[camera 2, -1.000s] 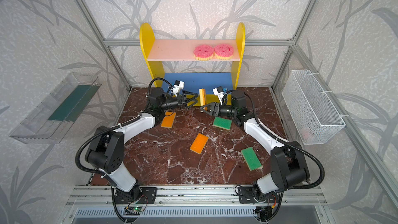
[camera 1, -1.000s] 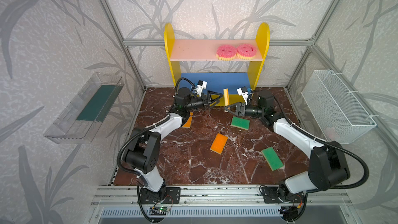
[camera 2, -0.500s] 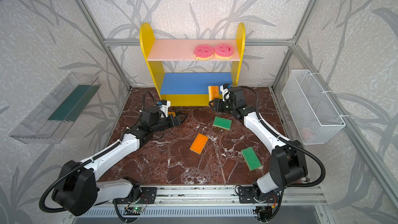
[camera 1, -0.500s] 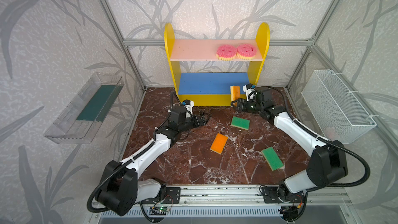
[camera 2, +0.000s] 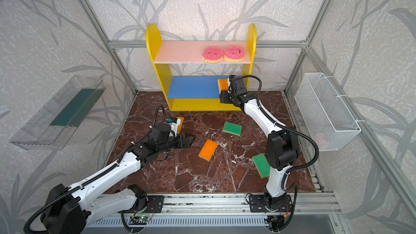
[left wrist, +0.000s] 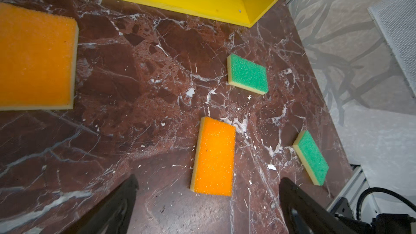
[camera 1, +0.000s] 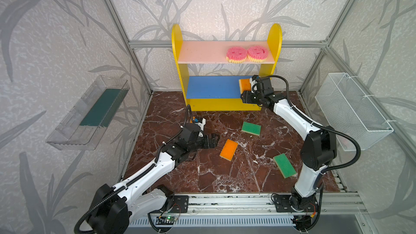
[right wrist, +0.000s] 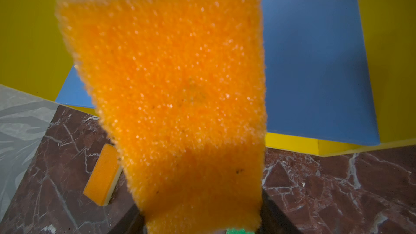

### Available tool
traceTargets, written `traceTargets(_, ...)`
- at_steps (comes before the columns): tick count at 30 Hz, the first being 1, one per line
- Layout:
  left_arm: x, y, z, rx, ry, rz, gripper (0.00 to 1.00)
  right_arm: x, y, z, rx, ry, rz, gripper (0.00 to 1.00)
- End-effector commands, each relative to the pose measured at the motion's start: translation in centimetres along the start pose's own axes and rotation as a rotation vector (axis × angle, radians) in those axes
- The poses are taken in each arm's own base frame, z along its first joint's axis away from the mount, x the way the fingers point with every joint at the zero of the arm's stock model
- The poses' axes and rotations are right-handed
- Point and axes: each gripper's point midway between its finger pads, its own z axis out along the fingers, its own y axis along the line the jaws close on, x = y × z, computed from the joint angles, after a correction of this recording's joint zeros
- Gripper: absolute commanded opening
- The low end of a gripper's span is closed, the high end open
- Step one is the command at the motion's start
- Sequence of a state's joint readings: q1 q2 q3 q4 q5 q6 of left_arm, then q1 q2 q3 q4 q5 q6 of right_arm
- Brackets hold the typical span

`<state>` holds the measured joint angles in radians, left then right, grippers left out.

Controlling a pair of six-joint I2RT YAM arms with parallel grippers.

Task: Arrange cleaning sponges on a shelf
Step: Place the cleaning sponge at the shelf.

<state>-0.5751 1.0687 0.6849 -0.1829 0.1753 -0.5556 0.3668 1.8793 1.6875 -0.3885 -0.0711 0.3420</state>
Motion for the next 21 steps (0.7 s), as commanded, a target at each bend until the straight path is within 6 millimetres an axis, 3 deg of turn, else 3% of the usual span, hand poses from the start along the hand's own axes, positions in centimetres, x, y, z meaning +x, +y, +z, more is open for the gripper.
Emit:
traceTargets(1,0.5,1.0,-0.7,-0.059,0.007,0.041,0.99,-1.1,-1.1,0.5,0.087,-0.013,-0.027,0.63)
traceTargets(8,1.3,1.0,-0.9,-0.06,0.035,0.043,0.99,-2.7,-2.6,2.6,0.19,-0.02,-0.038,0.64)
traceTargets(21,1.7,1.1,-0.3,-0.064,0.058,0.05,0.99,-2.7,-6.0,5.3,0.36,0.0,-0.013,0.7)
